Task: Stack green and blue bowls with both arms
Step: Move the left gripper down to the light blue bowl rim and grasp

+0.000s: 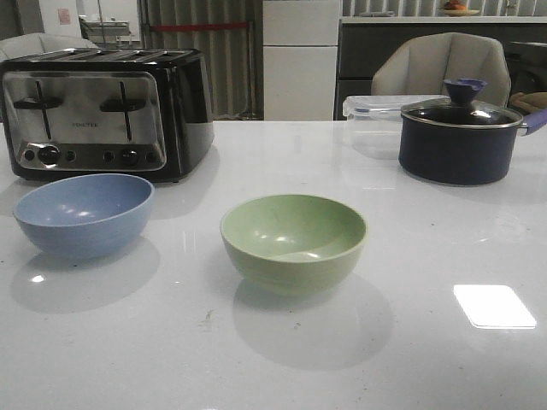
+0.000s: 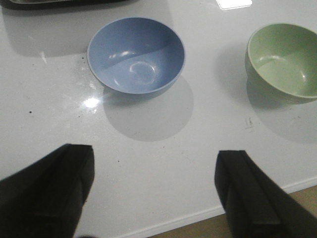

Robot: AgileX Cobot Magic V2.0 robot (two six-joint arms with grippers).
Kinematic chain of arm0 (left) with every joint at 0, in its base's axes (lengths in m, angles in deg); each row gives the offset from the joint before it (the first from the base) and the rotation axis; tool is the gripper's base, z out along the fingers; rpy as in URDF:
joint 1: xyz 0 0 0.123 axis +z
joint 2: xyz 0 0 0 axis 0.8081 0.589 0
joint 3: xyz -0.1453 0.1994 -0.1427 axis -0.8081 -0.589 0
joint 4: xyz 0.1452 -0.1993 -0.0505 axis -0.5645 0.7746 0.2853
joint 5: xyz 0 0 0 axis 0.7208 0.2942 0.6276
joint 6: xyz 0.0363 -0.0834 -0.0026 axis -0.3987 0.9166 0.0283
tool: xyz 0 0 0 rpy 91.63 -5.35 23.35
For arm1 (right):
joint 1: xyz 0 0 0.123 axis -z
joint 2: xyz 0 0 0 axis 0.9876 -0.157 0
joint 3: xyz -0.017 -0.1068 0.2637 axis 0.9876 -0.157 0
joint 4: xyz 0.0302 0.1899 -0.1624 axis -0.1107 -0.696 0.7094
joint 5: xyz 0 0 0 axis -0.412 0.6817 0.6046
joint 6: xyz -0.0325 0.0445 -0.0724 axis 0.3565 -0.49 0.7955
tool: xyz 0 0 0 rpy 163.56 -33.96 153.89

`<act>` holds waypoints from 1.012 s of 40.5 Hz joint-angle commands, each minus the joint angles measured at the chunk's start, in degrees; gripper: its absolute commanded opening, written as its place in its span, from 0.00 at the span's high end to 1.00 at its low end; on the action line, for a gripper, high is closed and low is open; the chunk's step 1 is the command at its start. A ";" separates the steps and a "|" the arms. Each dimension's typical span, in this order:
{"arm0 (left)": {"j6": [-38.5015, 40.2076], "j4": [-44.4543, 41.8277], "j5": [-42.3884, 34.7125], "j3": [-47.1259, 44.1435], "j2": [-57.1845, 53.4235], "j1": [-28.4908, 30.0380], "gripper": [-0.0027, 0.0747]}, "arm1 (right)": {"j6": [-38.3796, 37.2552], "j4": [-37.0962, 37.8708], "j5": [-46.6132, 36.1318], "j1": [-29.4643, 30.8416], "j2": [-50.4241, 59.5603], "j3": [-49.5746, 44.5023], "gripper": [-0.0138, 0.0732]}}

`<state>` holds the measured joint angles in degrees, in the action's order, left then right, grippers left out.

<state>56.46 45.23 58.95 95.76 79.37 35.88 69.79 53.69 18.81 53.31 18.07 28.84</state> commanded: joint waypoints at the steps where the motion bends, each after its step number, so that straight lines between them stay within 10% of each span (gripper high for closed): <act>1: 0.00 -0.25 -0.84 4.64 1.86 -0.49 0.24 | -0.33 0.27 -2.89 0.24 0.39 1.64 0.32; 41: 0.00 -4.32 2.12 38.16 56.27 8.86 0.24 | -0.33 0.27 -2.89 0.24 0.39 1.64 0.32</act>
<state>56.46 40.91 64.82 130.82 135.17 44.71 69.58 53.69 18.81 53.31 18.07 28.85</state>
